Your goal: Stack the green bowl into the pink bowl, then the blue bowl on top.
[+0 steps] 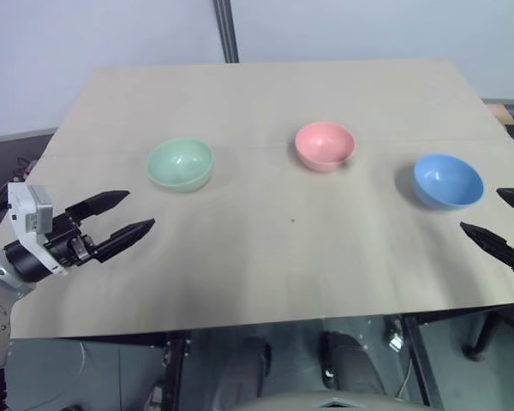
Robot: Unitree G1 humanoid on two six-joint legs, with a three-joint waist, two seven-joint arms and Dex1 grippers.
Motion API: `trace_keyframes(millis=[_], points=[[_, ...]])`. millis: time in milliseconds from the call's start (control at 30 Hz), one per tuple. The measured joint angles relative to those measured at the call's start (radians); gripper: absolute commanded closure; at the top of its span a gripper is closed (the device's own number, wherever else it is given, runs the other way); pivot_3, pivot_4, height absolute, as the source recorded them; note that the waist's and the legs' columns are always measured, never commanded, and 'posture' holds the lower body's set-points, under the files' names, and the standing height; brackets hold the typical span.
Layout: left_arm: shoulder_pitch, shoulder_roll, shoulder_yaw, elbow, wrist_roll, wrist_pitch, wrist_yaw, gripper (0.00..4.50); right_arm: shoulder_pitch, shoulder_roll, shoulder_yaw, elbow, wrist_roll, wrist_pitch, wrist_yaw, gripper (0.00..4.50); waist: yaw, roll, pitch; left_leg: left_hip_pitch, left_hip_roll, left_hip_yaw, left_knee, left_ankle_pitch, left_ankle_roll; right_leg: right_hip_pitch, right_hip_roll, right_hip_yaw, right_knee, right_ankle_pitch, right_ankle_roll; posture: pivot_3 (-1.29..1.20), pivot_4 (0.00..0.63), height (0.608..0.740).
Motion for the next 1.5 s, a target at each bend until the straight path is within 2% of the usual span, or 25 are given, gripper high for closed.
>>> trace_keyframes(millis=[367, 533, 767, 933, 1067, 1133, 1233, 1400, 1500], points=[[-0.055, -0.037, -0.018, -0.023, -0.009, 0.042, 0.026, 0.05, -0.044, 0.001, 0.049, -0.017, -0.001, 0.036, -0.012, 0.00, 0.000, 0.000, 0.000, 0.000, 0.000, 0.000, 0.000, 0.000, 0.000, 0.000, 0.000, 0.000, 0.000, 0.000, 0.000, 0.00, 0.150, 0.740], [-0.094, -0.057, -0.049, -0.031, -0.008, 0.049, 0.032, 0.05, -0.113, 0.021, 0.115, -0.016, -0.037, 0.018, -0.035, 0.00, 0.000, 0.000, 0.000, 0.000, 0.000, 0.000, 0.000, 0.000, 0.000, 0.000, 0.000, 0.000, 0.000, 0.000, 0.000, 0.00, 0.150, 0.740], [-0.144, -0.132, -0.131, -0.069, 0.012, 0.047, 0.093, 0.05, -0.310, 0.059, 0.400, -0.017, -0.162, 0.068, -0.187, 0.00, -0.003, 0.000, 0.000, 0.000, -0.001, 0.000, 0.000, 0.000, 0.000, 0.000, 0.000, 0.001, 0.000, 0.005, -0.001, 0.00, 0.150, 0.740], [-0.167, -0.164, -0.169, -0.112, 0.042, 0.061, 0.196, 0.05, -0.474, 0.089, 0.602, 0.035, -0.286, 0.056, -0.215, 0.00, -0.002, -0.001, 0.000, 0.000, -0.001, -0.001, 0.001, 0.000, 0.000, -0.001, 0.000, 0.000, 0.000, 0.005, 0.000, 0.00, 0.150, 0.740], [-0.156, -0.165, -0.185, -0.160, 0.029, 0.075, 0.191, 0.05, -0.632, 0.096, 0.768, 0.193, -0.430, -0.027, -0.176, 0.00, -0.006, 0.000, 0.000, 0.000, -0.001, 0.001, 0.000, 0.000, 0.000, -0.001, 0.000, 0.001, 0.000, 0.005, -0.001, 0.00, 0.150, 0.740], [-0.135, -0.160, -0.188, -0.165, 0.000, 0.071, 0.117, 0.05, -0.795, 0.140, 0.897, 0.396, -0.561, -0.123, -0.143, 0.00, -0.017, 0.000, 0.000, 0.000, -0.001, 0.002, 0.000, 0.000, 0.000, -0.002, 0.001, 0.001, 0.000, 0.005, -0.001, 0.00, 0.150, 0.740], [-0.127, -0.125, -0.192, -0.166, 0.000, 0.044, 0.011, 0.05, -1.002, 0.239, 1.022, 0.678, -0.691, -0.233, -0.105, 0.00, -0.031, 0.000, 0.001, 0.000, 0.000, 0.001, 0.000, 0.000, 0.000, -0.003, 0.002, 0.002, 0.001, 0.005, -0.001, 0.00, 0.150, 0.740], [-0.129, -0.112, -0.178, -0.165, -0.001, 0.029, -0.027, 0.05, -1.216, 0.360, 1.111, 1.027, -0.817, -0.421, -0.078, 0.00, -0.028, 0.000, 0.001, -0.004, -0.001, 0.000, -0.001, 0.002, -0.005, -0.006, 0.001, 0.002, 0.001, 0.006, -0.002, 0.00, 0.150, 0.740], [-0.114, -0.113, -0.161, -0.171, -0.001, 0.027, -0.021, 0.00, -1.299, 0.418, 1.122, 1.193, -0.856, -0.492, -0.075, 0.80, -0.030, 0.000, 0.001, -0.005, -0.002, 0.001, -0.002, 0.001, -0.006, -0.009, 0.001, 0.003, 0.000, 0.006, -0.002, 0.00, 0.150, 0.740]])
